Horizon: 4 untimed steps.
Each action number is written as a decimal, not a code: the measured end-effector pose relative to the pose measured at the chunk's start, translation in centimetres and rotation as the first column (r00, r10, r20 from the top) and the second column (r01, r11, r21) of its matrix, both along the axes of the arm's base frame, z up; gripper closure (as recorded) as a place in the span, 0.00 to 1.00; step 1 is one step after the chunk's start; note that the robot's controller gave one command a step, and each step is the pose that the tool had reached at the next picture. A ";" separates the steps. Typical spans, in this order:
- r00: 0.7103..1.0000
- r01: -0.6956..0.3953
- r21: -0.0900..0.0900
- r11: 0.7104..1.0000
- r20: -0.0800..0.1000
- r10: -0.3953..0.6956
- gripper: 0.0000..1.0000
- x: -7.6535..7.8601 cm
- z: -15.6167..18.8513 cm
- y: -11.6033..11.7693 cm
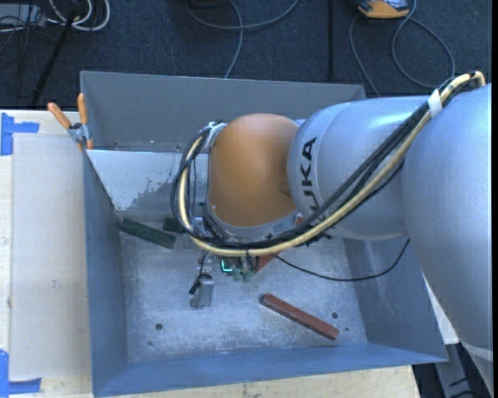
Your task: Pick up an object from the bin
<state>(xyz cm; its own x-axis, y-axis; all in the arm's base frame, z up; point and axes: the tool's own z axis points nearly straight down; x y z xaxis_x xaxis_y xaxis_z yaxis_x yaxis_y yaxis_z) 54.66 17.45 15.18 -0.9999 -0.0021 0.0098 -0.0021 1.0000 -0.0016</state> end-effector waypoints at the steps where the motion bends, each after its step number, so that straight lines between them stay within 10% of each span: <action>1: 0.997 0.076 0.001 0.997 0.016 -0.076 0.00 7.2 -0.4 -4.2; 2: 0.956 0.295 0.002 0.956 0.014 -0.295 0.00 6.4 4.7 -8.4; 3: 0.993 0.119 -0.002 0.993 0.001 -0.119 0.00 3.5 -6.4 -15.0; 4: 0.977 0.214 0.003 0.977 0.007 -0.214 0.00 1.9 -8.1 -18.8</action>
Offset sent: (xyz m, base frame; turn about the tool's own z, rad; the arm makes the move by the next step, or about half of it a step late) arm 0.0689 -0.0395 -0.0036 0.0700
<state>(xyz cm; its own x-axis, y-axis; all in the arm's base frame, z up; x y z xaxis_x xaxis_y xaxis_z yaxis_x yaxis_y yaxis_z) 56.53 -1.30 7.04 -0.9773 0.2120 0.0031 0.2120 0.9773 0.0012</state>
